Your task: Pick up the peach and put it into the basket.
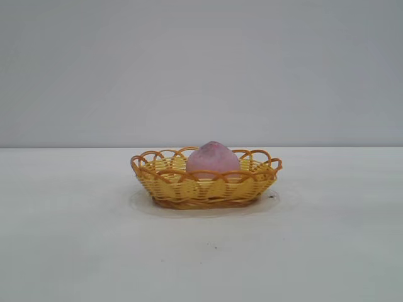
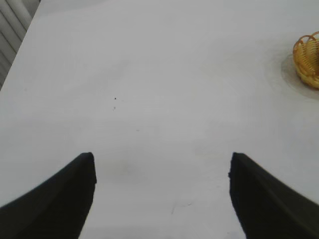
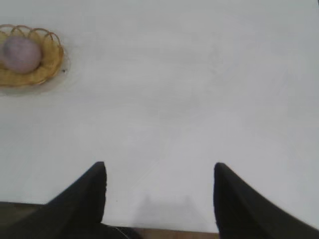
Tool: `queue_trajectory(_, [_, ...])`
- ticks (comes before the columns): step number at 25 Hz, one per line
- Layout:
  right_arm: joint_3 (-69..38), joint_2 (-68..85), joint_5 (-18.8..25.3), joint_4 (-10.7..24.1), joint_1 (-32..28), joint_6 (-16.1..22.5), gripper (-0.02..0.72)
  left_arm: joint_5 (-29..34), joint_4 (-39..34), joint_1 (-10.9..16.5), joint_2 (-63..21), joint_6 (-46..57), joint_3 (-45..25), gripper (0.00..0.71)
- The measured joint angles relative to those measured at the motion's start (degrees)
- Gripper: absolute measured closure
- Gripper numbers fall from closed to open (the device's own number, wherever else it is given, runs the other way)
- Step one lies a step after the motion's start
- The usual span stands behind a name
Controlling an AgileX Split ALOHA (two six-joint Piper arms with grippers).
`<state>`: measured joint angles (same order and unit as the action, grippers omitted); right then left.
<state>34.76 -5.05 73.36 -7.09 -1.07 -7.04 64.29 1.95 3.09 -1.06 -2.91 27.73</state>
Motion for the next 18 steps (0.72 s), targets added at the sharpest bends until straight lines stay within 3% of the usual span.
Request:
queue_trajectory(11, [-4.04,6.02,-0.74,3.72,0.35,1.46,0.300,-0.10,0.00,0.00,-0.02,0.00,-0.09,0.215])
queue_trajectory(13, [-4.29,6.02,-2.18,5.69,0.35,4.47,0.300,-0.10,0.00,0.00,-0.02,0.00,-0.09,0.215])
queue_trajectory(16, [-4.51,6.02,-2.43,11.60,0.35,12.52,0.300,-0.10,0.00,0.00,-0.02,0.00,-0.09,0.215])
queue_trajectory(18, [-4.51,6.02,-2.43,12.80,1.26,13.12,0.300,-0.10,0.00,0.00,-0.02,0.00,-0.09,0.215])
